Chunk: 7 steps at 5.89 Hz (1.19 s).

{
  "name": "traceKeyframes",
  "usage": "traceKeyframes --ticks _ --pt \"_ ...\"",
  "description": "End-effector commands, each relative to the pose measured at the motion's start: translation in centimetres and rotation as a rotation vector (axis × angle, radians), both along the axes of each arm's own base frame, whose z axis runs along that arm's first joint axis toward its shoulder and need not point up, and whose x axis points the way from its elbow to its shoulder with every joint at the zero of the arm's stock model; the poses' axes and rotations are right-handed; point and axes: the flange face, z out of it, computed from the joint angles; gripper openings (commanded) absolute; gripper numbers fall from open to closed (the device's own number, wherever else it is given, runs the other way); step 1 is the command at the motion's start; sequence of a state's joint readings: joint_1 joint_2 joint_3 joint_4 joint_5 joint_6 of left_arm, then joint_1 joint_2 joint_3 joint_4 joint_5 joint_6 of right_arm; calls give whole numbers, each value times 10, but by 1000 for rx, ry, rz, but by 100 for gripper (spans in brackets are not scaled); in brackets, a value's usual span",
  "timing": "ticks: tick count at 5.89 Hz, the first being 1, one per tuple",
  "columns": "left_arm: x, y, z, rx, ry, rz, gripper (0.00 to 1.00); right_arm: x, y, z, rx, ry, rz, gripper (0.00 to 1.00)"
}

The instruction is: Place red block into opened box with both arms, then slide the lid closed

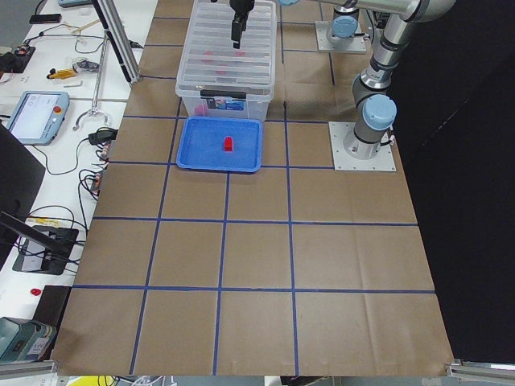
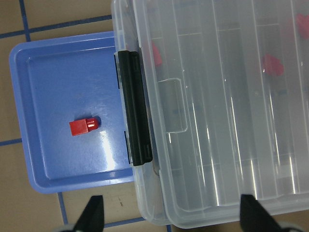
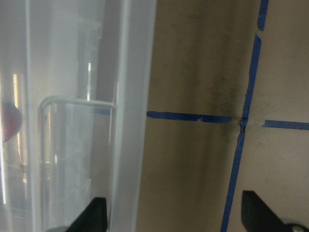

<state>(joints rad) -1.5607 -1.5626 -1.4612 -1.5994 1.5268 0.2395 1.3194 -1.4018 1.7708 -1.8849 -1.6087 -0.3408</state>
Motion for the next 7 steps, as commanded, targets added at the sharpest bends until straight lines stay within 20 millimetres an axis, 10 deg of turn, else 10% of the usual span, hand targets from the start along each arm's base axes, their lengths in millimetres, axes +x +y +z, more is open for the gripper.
traceKeyframes --ticks 1,4,7 --pt "13 -5 7 -18 -8 -101 98 -33 -1 3 -23 3 7 100" --pt "16 -10 -14 -6 5 -384 98 -62 -1 5 -45 10 41 100" --pt "83 -18 -76 43 -5 -932 97 -104 3 7 -53 14 38 100"
